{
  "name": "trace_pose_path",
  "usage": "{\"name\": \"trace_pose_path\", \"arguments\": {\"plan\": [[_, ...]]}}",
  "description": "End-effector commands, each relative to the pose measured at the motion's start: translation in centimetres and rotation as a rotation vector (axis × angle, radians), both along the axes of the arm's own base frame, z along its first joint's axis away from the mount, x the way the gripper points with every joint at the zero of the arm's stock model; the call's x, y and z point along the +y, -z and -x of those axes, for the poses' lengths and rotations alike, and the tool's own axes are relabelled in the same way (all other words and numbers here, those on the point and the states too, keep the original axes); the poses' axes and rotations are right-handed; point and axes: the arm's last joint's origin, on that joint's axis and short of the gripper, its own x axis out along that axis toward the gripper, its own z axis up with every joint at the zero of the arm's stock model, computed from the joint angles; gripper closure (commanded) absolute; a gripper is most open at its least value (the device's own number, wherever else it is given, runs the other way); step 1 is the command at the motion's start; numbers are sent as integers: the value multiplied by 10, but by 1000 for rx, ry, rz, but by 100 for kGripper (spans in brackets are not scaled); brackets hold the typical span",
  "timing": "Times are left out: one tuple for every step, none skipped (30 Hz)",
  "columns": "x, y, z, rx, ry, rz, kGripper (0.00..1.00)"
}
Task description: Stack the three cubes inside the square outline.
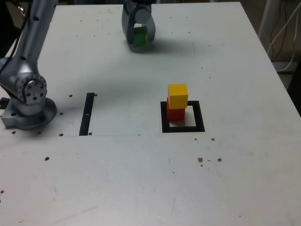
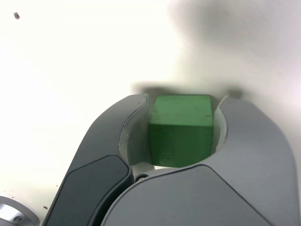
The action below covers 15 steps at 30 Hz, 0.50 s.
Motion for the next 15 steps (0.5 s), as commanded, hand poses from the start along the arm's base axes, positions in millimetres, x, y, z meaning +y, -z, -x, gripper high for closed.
{"name": "trace_pose_path", "arguments": {"plan": [[-12,-12,-6,-19,36,-7,88],[-17,-15,-9,-22,50,-6,88],[-22,-17,-12,-23,65,-3,88],[-28,-20,-15,-25,80,0,88],[-36,-24,-19,-26,102,4,88],[-43,-27,-23,-27,122,5,88],[-52,-31,-27,-30,142,6,88],[-60,-35,-32,-34,164,5,88],[-70,-39,-36,-39,185,5,88],[-80,-44,-40,-44,207,4,88],[-90,-49,-44,-50,228,3,88],[-101,-53,-47,-55,247,2,88],[-111,-57,-49,-59,263,1,88],[-121,-61,-51,-62,276,0,88],[-131,-64,-53,-65,288,-1,88]]}}
